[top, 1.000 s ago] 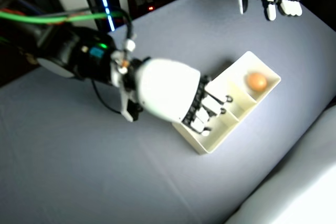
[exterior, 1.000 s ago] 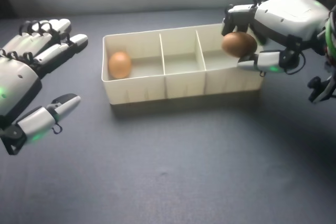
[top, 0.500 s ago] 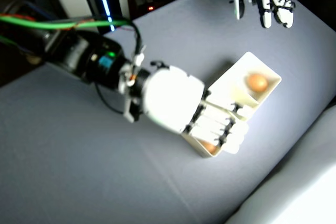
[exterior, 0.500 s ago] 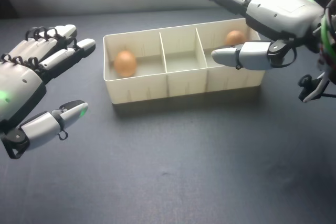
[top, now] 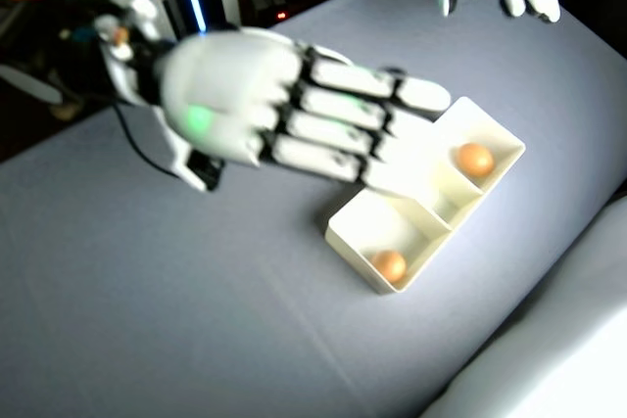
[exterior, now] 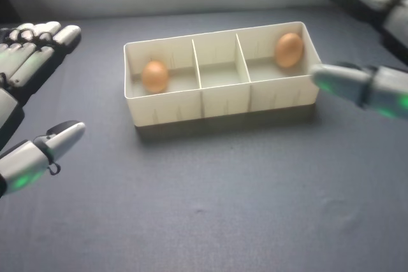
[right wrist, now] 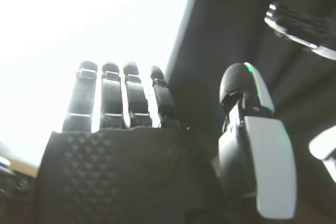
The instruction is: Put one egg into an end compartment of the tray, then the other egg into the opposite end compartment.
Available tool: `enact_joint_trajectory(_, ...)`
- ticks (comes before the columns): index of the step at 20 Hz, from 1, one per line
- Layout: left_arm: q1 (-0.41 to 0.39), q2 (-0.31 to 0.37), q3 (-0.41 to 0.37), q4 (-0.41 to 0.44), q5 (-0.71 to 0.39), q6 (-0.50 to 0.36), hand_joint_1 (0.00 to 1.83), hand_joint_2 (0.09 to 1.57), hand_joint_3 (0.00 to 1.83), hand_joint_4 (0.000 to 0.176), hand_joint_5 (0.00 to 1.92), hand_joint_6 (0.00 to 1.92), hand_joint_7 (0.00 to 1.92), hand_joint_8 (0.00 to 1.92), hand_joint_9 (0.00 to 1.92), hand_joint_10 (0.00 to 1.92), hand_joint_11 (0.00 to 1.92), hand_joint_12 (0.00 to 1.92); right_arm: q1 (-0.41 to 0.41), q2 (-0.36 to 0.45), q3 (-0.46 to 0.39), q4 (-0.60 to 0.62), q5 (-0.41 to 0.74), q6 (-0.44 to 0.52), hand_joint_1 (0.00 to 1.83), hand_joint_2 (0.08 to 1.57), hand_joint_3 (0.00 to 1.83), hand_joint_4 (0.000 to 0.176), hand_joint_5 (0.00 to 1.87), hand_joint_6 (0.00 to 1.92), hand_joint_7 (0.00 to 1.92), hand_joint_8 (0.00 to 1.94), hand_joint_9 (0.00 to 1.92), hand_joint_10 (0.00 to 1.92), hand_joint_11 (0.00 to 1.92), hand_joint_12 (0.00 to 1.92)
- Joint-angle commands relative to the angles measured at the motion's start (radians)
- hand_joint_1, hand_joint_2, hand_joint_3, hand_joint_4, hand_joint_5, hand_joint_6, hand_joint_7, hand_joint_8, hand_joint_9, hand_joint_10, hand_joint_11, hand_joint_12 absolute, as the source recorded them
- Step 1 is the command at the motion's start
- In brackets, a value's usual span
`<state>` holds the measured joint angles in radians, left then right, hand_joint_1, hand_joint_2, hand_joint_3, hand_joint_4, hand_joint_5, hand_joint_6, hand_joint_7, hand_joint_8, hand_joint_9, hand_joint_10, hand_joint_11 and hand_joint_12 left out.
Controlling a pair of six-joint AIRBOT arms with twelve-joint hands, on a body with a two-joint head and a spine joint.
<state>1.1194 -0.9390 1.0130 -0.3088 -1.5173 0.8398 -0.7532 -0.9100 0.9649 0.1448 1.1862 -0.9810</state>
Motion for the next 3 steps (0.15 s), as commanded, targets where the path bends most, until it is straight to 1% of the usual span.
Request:
enact_joint_trajectory(1,-0.001,0.012,-0.001,-0.002,-0.166,0.000,0.39,1.37,0.01,0.076,0.00,0.00,0.00,0.00,0.00,0.00,0.00,0.00,-0.010,0.021,-0.011,0.022,0.232,0.002,0.26,1.25,0.01,0.124,0.00,0.00,0.00,0.00,0.00,0.00,0.00,0.03)
enact_joint_trajectory(2,0.008,0.018,-0.011,-0.003,-0.198,0.001,0.26,1.37,0.01,0.097,0.00,0.00,0.00,0.00,0.00,0.00,0.00,0.00,-0.065,0.048,-0.044,0.024,0.302,0.002,0.26,1.26,0.01,0.111,0.00,0.00,0.00,0.00,0.00,0.00,0.00,0.01)
enact_joint_trajectory(3,0.012,0.025,-0.019,0.000,-0.210,0.003,0.22,1.37,0.00,0.117,0.00,0.00,0.00,0.00,0.00,0.00,0.00,0.00,-0.096,0.063,-0.063,0.025,0.346,0.002,0.23,1.26,0.01,0.116,0.00,0.00,0.00,0.00,0.00,0.00,0.00,0.00)
